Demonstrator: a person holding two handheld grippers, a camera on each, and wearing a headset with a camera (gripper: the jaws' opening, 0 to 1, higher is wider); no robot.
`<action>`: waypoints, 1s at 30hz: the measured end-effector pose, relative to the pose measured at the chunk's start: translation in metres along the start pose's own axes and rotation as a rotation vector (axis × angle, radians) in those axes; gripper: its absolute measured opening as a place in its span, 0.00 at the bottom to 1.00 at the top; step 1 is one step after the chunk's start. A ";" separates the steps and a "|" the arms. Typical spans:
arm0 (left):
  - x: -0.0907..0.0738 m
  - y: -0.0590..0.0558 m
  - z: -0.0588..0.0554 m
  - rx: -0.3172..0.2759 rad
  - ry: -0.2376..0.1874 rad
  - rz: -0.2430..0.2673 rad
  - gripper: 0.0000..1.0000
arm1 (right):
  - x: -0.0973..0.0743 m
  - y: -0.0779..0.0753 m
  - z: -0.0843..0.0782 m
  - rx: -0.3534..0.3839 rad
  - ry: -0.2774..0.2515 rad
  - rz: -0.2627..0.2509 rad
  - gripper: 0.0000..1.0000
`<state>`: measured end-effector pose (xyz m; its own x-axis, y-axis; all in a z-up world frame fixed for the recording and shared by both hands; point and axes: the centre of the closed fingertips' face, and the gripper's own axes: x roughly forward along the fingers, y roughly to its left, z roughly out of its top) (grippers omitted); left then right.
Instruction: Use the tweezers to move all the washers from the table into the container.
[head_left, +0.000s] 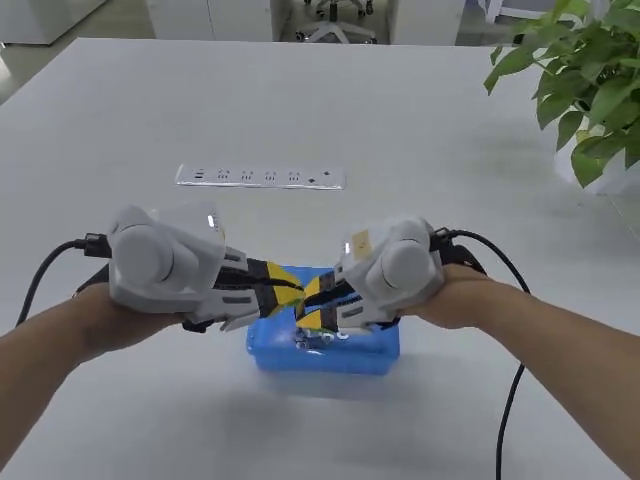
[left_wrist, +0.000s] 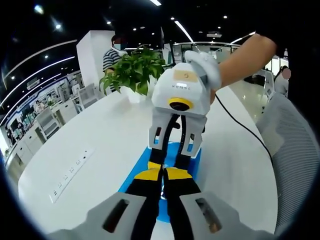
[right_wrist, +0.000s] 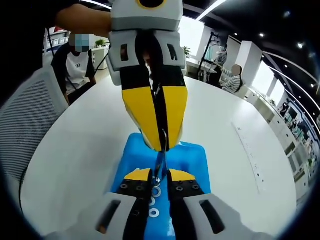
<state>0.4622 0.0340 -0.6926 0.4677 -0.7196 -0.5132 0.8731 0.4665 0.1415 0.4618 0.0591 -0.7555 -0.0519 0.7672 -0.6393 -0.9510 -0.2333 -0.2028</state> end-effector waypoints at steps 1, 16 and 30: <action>0.000 0.000 0.000 0.002 0.000 0.000 0.06 | 0.000 0.000 0.000 0.000 0.001 0.000 0.14; -0.001 0.002 0.002 -0.002 0.005 0.013 0.05 | -0.015 -0.003 -0.001 0.056 -0.002 -0.045 0.21; -0.007 0.001 0.012 -0.003 -0.006 0.028 0.05 | -0.036 -0.002 -0.002 0.124 0.000 -0.099 0.29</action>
<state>0.4614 0.0333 -0.6790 0.4931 -0.7089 -0.5043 0.8590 0.4884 0.1534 0.4656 0.0308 -0.7332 0.0436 0.7829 -0.6207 -0.9819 -0.0811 -0.1713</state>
